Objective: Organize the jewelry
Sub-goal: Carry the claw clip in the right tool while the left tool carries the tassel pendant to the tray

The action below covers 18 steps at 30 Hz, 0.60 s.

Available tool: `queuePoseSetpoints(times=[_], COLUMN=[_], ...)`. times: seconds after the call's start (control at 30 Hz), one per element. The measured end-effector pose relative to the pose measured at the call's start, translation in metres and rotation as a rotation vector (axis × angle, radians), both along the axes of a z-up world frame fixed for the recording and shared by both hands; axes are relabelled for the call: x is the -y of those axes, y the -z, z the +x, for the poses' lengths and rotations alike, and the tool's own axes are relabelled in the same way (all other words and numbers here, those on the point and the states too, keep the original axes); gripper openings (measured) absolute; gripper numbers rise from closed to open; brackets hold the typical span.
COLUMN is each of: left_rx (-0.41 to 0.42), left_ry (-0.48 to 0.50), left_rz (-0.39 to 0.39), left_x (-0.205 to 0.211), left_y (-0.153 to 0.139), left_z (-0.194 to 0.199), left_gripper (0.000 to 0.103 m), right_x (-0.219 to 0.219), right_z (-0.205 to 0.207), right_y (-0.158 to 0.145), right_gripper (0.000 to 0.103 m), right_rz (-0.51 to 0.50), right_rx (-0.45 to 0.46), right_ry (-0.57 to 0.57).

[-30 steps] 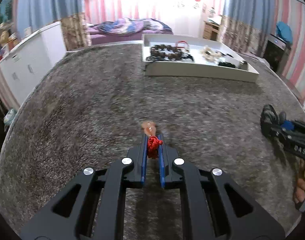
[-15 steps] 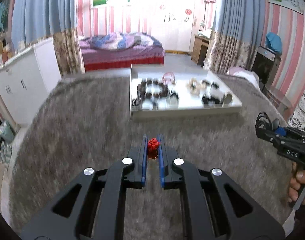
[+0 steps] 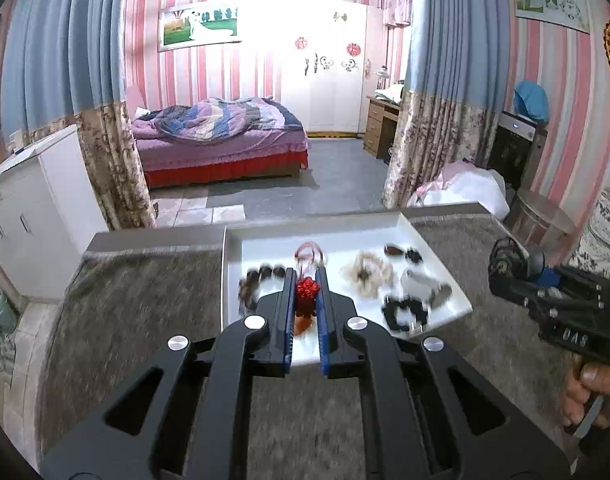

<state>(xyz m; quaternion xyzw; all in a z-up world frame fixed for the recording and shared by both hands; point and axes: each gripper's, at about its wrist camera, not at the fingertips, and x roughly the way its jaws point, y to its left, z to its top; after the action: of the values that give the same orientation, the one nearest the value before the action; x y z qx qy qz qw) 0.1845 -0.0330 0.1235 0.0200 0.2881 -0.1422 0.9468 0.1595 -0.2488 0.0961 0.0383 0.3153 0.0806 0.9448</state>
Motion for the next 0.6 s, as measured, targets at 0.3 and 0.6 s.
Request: queuePoseSetpoints(times=[0.3,0.6], left_rx=[0.002,0.021], left_ry=[-0.051,-0.114], left_rz=[0.031,0.033], left_x=[0.011,0.016], left_y=[0.009,0.016], left_z=[0.07,0.126], left_gripper=[0.007,0.007], right_x=[0.006,0.013], right_z=[0.066,0.135], right_y=[0.006,-0.004], right_gripper=[0.048,0.048], right_rz=[-0.019,-0.07], right_rx=[-0.018,0.008], right_ry=[0.015,0.032])
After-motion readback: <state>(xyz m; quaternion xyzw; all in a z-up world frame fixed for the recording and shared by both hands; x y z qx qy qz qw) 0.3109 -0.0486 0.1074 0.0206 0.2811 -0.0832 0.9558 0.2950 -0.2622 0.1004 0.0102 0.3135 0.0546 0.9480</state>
